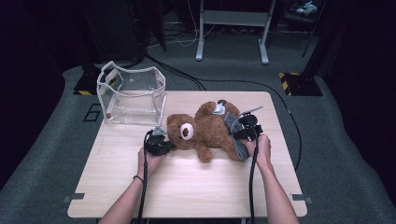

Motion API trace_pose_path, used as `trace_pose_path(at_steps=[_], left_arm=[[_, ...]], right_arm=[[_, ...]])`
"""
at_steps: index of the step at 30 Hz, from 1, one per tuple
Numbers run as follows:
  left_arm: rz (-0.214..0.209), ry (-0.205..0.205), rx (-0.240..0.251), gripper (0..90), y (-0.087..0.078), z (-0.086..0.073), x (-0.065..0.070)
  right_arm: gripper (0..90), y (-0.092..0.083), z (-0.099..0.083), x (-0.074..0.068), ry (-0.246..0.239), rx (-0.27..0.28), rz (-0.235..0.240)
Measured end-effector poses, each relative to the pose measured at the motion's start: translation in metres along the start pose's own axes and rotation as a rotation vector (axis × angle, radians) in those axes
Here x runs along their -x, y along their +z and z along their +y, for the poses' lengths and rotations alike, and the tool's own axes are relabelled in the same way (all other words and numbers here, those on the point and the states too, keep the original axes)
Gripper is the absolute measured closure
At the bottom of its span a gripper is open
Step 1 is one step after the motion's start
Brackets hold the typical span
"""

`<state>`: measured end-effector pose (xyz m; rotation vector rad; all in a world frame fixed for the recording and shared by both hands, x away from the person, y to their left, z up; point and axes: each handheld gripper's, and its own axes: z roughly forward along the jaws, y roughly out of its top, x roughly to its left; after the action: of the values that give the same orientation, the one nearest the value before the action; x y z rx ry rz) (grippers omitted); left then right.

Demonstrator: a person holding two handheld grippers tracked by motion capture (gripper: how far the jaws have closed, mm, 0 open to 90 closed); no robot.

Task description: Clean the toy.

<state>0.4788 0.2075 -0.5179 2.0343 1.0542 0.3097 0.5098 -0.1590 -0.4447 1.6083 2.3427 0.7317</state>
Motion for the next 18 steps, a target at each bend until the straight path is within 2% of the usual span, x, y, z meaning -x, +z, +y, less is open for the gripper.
trace_pose_path(at_steps=[8,11,14,18], left_arm=[[0.002,-0.002,0.001,80.8,0.0,0.0,0.0],[0.002,-0.001,0.001,80.8,0.0,0.0,0.0],[0.005,0.001,0.002,80.8,0.0,0.0,0.0],[0.003,-0.009,0.003,80.8,0.0,0.001,0.001]], right_arm=[[73.6,0.009,-0.023,0.026,0.02,-0.09,-0.086],[73.5,-0.004,-0.031,0.033,0.059,-0.043,-0.075],[73.3,-0.024,-0.031,0.023,0.035,0.019,-0.048],[73.1,-0.042,-0.023,-0.008,-0.04,0.097,-0.017]])
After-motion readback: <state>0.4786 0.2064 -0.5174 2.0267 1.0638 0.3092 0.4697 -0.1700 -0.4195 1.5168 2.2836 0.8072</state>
